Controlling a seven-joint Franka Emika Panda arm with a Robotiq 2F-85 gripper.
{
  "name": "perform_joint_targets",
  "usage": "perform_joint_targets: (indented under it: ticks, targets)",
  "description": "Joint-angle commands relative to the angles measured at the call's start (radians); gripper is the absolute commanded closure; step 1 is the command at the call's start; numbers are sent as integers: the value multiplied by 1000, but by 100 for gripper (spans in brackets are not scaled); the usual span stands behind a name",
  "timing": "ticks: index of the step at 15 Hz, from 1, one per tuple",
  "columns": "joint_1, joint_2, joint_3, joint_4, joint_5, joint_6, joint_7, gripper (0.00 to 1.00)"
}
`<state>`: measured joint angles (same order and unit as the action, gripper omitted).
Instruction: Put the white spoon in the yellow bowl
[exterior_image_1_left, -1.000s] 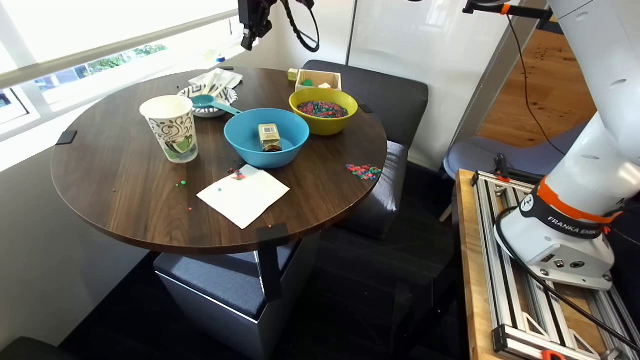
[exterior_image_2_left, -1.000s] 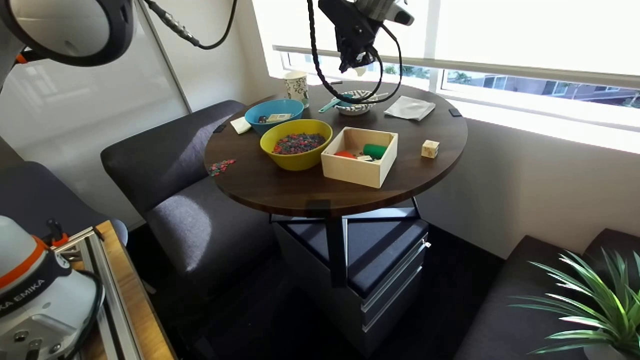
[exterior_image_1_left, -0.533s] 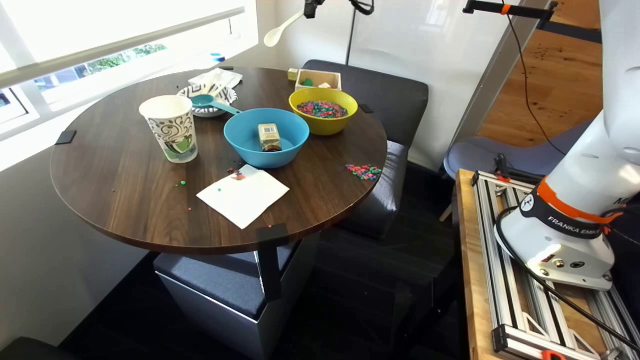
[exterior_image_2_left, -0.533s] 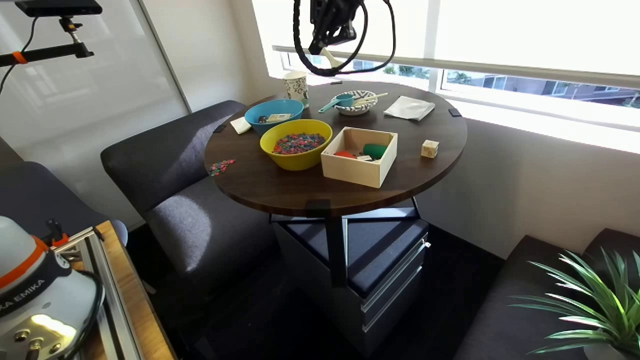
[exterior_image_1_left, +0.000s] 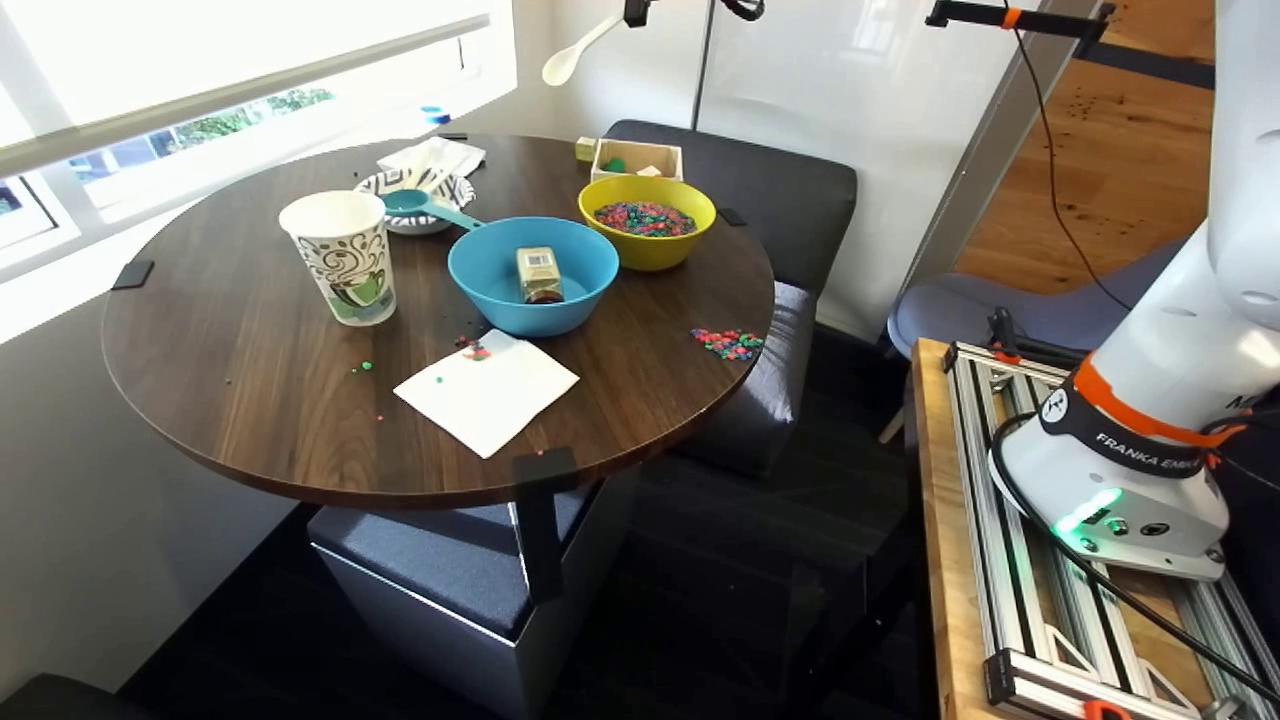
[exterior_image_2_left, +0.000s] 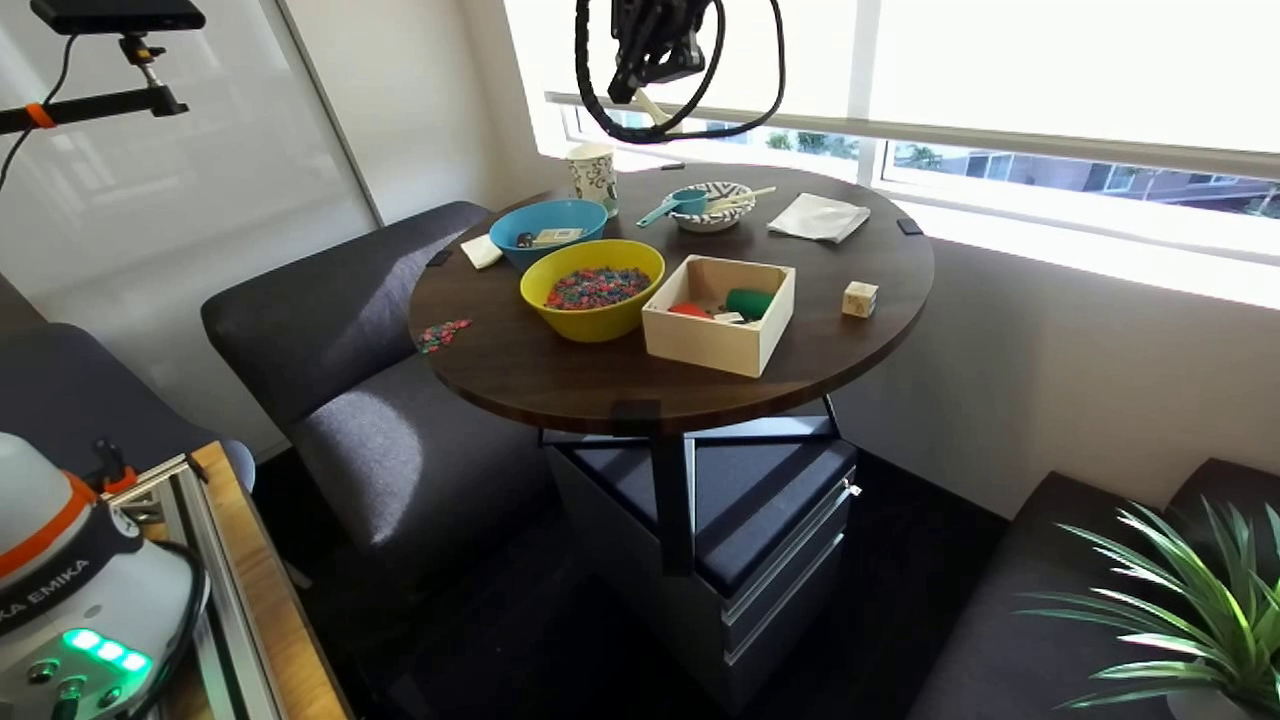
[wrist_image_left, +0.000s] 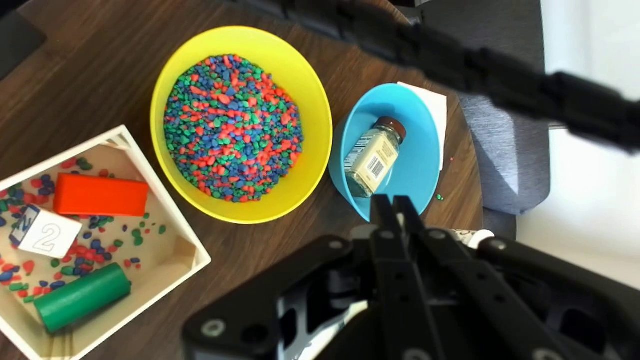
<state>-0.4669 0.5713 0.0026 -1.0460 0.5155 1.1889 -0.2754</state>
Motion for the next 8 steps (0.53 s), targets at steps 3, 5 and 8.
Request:
perform_joint_targets:
  ticks: [3, 5, 8]
  targets:
    - [-36, -43, -2, -14, -63, -261, -95, 99]
    - [-40, -52, -11, -9, -123, -394, -121, 99]
    - [-20, -79, -17, -118, -190, -397, -116, 99]
